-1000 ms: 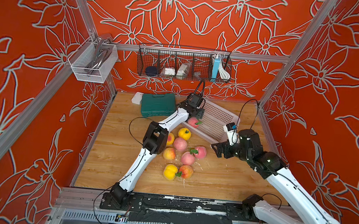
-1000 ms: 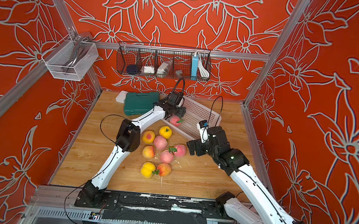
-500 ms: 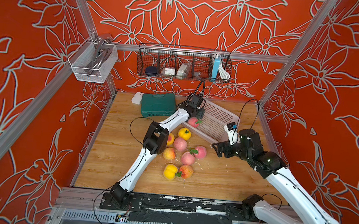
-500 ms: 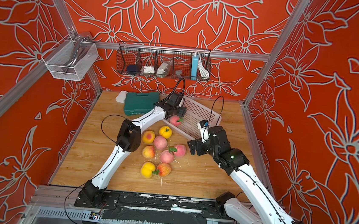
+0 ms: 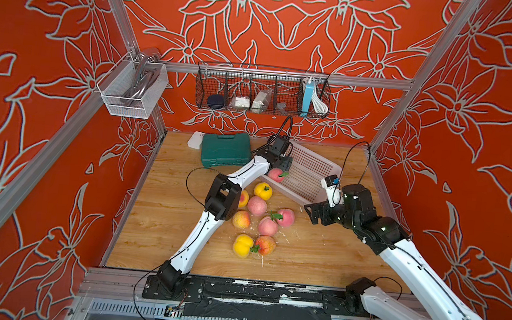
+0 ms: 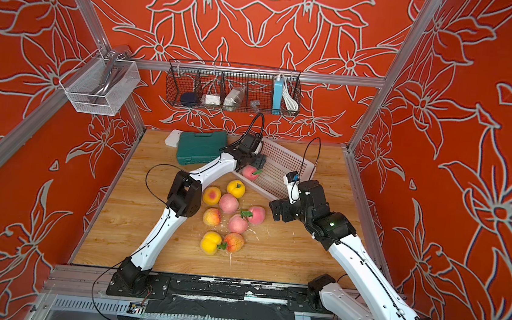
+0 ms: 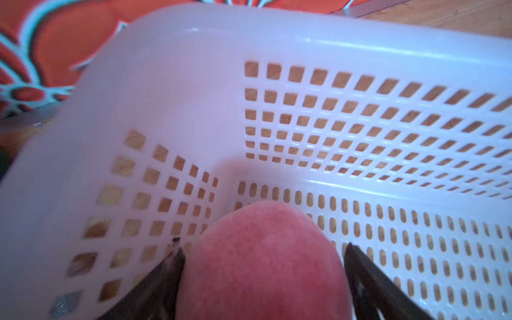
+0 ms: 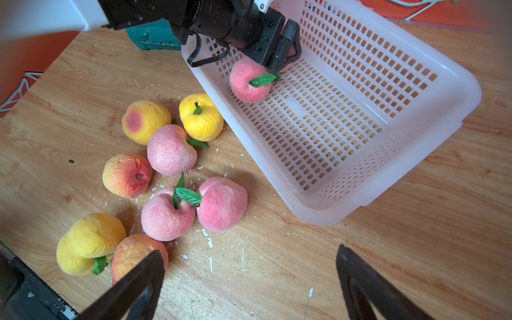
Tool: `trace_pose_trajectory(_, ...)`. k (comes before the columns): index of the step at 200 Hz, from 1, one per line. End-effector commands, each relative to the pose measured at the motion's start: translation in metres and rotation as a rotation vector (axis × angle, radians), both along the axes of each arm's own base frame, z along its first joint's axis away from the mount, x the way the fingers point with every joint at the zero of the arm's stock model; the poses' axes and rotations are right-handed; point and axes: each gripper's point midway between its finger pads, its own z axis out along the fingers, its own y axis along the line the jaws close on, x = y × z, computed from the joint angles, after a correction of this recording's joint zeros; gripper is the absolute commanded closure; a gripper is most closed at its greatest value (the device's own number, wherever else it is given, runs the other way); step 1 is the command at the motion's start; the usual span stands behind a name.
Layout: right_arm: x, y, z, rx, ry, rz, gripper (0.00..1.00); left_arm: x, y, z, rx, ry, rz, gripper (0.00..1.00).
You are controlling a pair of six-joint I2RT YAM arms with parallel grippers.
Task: Put the peaches into the basket
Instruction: Place the peach in the basket.
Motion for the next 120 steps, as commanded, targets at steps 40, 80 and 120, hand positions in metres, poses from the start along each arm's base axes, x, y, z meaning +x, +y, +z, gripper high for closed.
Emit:
trace_pose_trajectory(40, -0.001, -0.01, 0.0, -0.031, -0.031, -0.012, 0.01, 0.002, -0.003, 0.023, -0.013, -0.038, -0.015, 0.1)
trace_pose_trajectory(80, -0.011, -0.021, -0.016, -0.073, 0.024, -0.041, 0.01, -0.012, -0.001, 0.071, -0.051, -0.075, -0.043, 0.05)
trace_pose_trajectory(120, -0.024, -0.033, -0.002, -0.061, -0.037, -0.066, 0.01, -0.039, 0.009, 0.109, -0.045, -0.098, -0.058, 0.01)
